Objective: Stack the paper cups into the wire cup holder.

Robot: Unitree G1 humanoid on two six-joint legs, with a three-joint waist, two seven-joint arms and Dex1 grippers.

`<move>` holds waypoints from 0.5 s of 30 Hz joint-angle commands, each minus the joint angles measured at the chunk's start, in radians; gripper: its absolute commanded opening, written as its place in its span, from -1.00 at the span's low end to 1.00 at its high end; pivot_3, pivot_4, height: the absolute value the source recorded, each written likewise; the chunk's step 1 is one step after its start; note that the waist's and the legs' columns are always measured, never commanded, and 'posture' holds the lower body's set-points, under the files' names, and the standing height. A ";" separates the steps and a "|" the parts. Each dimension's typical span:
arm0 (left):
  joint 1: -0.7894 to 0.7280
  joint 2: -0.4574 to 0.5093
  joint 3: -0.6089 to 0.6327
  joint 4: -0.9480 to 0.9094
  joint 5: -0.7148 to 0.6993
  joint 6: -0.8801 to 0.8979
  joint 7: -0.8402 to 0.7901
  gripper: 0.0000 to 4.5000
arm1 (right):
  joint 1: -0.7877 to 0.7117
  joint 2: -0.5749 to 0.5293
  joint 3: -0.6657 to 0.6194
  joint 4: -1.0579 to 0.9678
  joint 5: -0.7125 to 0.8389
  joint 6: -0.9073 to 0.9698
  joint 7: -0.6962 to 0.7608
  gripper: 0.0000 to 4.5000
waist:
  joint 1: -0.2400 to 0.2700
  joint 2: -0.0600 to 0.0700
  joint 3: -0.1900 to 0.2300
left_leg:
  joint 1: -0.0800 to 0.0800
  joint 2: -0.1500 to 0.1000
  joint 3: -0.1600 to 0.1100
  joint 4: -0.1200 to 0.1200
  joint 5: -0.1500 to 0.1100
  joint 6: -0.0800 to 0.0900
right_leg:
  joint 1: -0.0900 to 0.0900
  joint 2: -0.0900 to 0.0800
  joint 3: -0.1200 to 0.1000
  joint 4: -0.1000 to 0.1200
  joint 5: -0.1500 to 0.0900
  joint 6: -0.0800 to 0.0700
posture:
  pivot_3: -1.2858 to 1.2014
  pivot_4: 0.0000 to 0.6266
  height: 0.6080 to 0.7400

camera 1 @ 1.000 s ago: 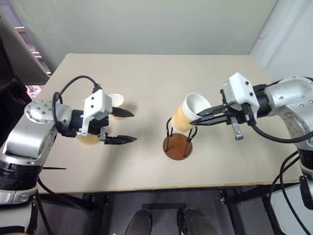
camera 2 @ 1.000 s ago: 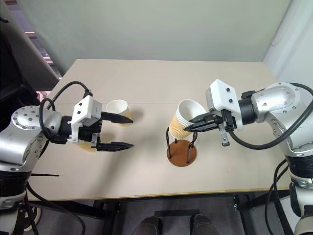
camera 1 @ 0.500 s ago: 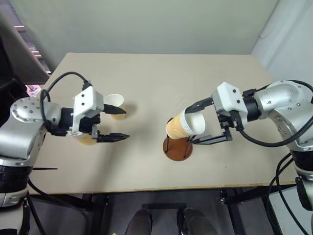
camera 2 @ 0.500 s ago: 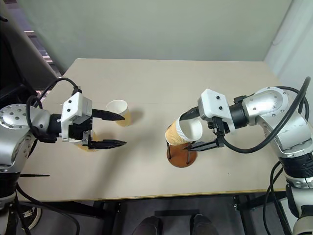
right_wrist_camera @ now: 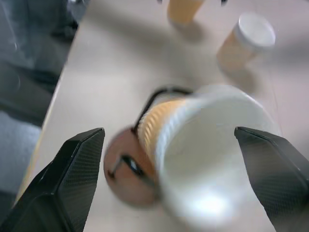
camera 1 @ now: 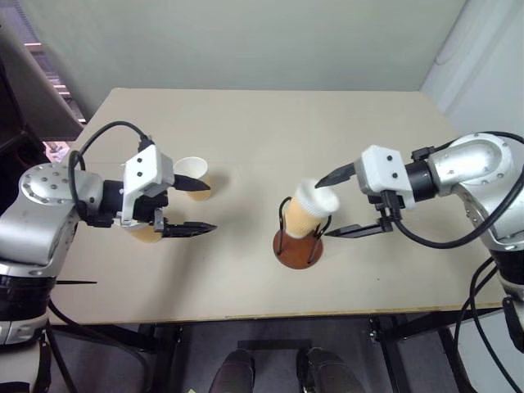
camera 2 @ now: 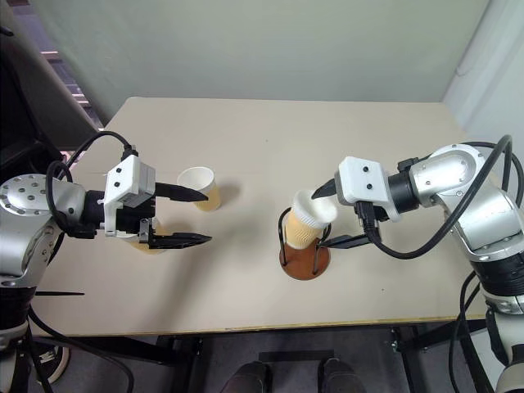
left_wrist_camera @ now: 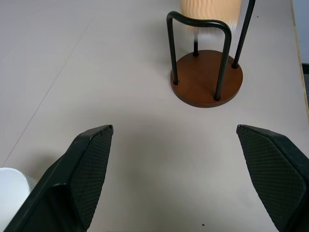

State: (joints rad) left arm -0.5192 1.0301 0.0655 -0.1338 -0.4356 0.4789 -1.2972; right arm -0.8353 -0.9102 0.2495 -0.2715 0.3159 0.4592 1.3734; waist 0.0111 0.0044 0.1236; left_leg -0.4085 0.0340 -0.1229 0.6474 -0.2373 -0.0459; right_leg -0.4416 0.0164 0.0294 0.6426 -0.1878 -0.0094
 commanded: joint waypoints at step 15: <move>0.110 0.293 0.146 0.161 0.083 -0.140 -0.148 0.96 | 0.052 -0.092 -0.506 0.115 0.407 0.181 0.050 0.98 | 0.006 -0.001 -0.001 | -0.001 0.000 0.000 -0.001 0.000 -0.001 | -0.001 0.000 0.001 -0.002 -0.005 -0.001 | 0.03 -0.52 1.00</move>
State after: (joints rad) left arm -0.4239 1.2975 0.1880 0.0122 -0.3779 0.3825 -1.4075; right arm -0.7884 -1.0075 -0.2236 -0.1059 0.6516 0.6081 1.4368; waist 0.0169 0.0032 0.1229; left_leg -0.4085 0.0340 -0.1225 0.6466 -0.2385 -0.0470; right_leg -0.4419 0.0169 0.0304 0.6421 -0.1937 -0.0107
